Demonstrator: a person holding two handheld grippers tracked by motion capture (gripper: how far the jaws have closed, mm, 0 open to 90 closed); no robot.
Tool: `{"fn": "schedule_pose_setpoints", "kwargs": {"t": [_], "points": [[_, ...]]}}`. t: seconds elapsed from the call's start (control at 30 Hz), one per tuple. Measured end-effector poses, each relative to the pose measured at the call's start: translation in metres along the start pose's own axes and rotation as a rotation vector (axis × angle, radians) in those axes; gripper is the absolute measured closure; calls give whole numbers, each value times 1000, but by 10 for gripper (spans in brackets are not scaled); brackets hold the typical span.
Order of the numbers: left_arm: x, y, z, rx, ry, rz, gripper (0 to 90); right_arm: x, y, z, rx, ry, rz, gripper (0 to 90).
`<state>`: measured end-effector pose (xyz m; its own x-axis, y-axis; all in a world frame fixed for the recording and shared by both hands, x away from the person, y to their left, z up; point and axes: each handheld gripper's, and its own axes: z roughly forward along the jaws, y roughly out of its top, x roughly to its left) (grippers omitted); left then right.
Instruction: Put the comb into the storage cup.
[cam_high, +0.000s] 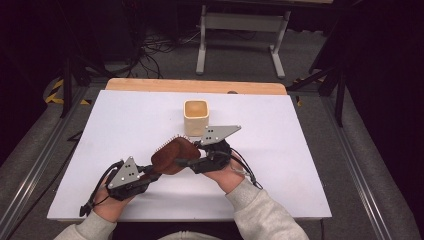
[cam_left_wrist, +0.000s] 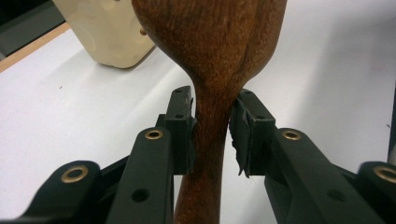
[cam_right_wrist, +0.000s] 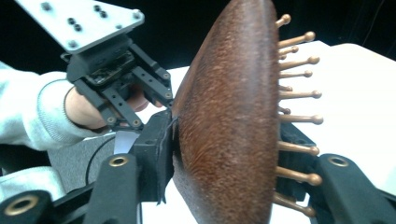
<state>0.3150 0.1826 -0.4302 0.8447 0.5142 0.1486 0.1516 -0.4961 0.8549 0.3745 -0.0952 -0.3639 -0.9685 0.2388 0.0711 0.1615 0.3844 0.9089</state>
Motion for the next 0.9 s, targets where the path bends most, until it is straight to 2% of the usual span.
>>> {"fn": "schedule_pose_setpoints", "kwargs": {"t": [0.23,0.4,0.6,0.63,0.77,0.83,0.9], "points": [[0,0,1,10,15,11,687,6,4,0,10,26,-24,555],[0,0,0,-10,6,13,684,7,6,-3,-7,64,-21,588],[1,-1,0,-32,-2,-2,666,11,10,-4,-9,51,-47,597],[2,-2,-1,-54,-5,-23,645,12,11,-4,-9,52,-48,598],[5,-4,-1,-112,-6,-26,460,11,16,-6,-11,50,-56,599],[6,-5,-1,-126,-16,-30,427,11,17,-7,-11,47,-58,599],[7,-5,-1,-144,-14,-46,300,10,20,-10,-10,32,-64,599]]}}
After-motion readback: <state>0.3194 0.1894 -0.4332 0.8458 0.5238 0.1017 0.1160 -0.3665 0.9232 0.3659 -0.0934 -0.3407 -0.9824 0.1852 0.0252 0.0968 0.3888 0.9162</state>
